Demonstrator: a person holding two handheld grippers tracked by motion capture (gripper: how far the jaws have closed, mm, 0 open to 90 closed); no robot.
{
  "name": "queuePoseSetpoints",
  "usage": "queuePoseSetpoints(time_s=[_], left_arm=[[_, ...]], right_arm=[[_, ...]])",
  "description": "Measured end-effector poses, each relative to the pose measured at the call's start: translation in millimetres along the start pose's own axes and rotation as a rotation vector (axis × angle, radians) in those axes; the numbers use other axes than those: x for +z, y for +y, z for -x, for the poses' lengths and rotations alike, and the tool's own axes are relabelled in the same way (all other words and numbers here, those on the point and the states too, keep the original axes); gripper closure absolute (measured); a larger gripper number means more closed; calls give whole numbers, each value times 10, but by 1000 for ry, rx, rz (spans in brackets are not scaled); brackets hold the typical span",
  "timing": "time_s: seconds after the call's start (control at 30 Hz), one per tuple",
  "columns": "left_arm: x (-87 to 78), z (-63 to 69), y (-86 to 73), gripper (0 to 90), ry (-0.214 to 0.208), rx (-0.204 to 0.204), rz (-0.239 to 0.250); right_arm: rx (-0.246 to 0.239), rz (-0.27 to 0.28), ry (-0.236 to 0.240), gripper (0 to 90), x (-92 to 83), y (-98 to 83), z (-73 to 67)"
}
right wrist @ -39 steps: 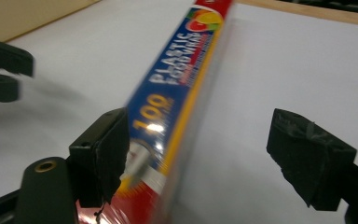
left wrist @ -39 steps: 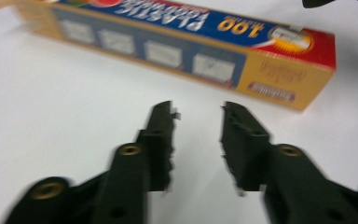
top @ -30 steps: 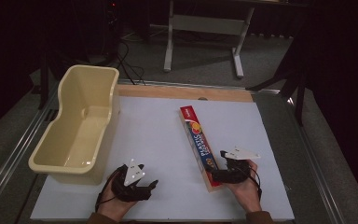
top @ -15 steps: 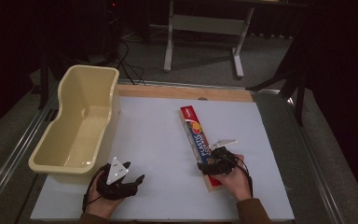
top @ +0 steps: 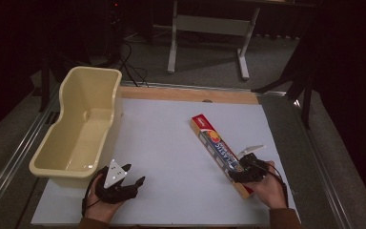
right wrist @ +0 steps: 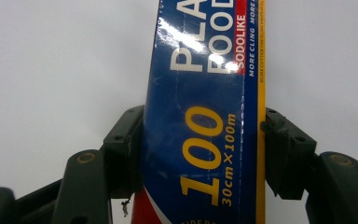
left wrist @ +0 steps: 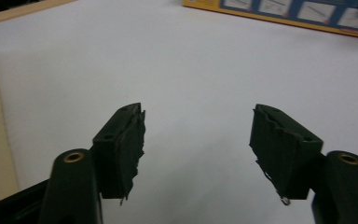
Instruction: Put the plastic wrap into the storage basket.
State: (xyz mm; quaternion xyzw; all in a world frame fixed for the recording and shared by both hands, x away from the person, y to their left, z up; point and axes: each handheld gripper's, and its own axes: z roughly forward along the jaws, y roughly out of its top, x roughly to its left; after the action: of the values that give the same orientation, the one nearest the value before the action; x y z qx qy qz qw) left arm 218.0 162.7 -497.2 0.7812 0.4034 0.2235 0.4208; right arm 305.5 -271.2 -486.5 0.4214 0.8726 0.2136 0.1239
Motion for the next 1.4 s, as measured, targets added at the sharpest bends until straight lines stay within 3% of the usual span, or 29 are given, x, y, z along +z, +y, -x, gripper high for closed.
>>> queuePoseSetpoints(time_s=[0.17,0.3,0.4,0.47,0.6,0.87,1.13,1.3,1.4], left_arm=[[-39,-32,-6,357,9,-13,14],[-37,-53,-6,356,13,-23,14],[-32,-54,-3,354,13,-23,13],[-22,-52,-4,353,10,-24,6],[-10,-53,-2,353,8,-22,1],[-12,-67,-3,348,7,-28,-1],[-13,-77,-4,347,5,-30,0],[-7,-68,-3,346,5,-27,-1],[-6,-70,-4,346,4,-28,-1]], right_arm=[[-7,-12,24,384,-211,-360,142],[-3,-59,36,376,-353,-552,193],[17,-76,61,267,-390,-561,186],[36,-52,60,196,-417,-505,190],[50,-30,41,154,-420,-258,191],[0,-121,64,123,-54,304,155],[-6,-298,48,243,250,525,217],[19,-358,65,322,328,568,225],[8,-380,60,368,357,584,236]])
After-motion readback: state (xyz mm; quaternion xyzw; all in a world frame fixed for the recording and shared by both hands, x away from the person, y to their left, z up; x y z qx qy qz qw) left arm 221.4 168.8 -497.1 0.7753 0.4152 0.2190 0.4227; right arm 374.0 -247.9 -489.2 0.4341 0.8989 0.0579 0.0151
